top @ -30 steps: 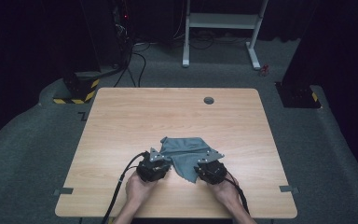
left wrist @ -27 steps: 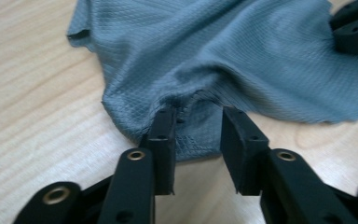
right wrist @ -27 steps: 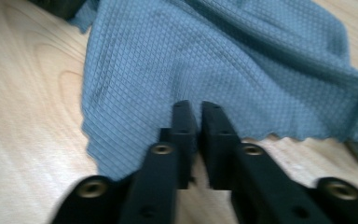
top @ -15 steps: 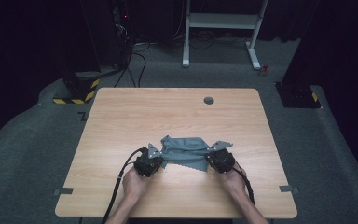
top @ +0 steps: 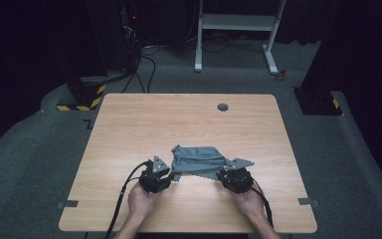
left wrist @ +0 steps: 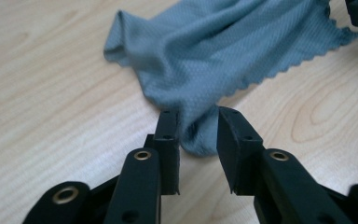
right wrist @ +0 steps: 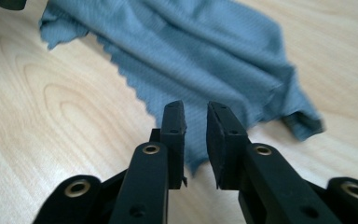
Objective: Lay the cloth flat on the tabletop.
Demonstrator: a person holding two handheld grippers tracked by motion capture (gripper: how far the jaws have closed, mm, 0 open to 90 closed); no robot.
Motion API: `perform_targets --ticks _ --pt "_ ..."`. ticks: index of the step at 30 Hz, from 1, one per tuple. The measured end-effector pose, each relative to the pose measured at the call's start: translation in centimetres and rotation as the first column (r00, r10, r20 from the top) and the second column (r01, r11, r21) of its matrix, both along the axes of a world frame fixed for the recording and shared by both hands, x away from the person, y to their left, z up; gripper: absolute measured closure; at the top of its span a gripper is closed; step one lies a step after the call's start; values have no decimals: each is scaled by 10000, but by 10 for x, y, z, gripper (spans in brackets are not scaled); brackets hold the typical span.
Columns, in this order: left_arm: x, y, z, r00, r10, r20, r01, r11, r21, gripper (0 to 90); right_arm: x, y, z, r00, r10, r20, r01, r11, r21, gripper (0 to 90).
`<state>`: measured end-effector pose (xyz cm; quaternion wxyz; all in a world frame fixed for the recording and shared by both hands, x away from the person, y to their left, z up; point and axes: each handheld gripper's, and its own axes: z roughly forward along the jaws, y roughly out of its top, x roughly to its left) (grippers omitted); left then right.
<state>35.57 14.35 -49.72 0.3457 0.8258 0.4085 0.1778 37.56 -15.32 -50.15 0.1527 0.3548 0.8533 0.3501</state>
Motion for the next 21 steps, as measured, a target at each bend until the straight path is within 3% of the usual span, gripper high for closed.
perform_targets --ticks 5,8,12,15,17,21 --pt "0 -7 -14 9971 581 -487 -596 9978 -305 557 4 3 -11 9995 -248 -193 246 9997 -88 741" --pt "0 -13 -19 9952 873 -434 -880 9960 -144 497 5 5 -14 9998 -209 -59 206 9991 -372 773" --pt "2 -18 -20 9939 1091 -185 -1088 9939 166 496 3 6 -13 9999 -92 54 95 9985 -534 841" --pt "3 -18 -20 9958 909 57 -910 9954 299 577 3 7 -14 9998 -74 196 87 9976 -685 895" --pt "3 -18 -20 9964 846 -50 -845 9963 152 649 4 5 -14 9999 -70 98 76 9984 -565 899" --pt "2 -12 -18 9979 640 32 -641 9964 554 776 6 -2 -11 9998 -188 -109 183 9989 -443 900"
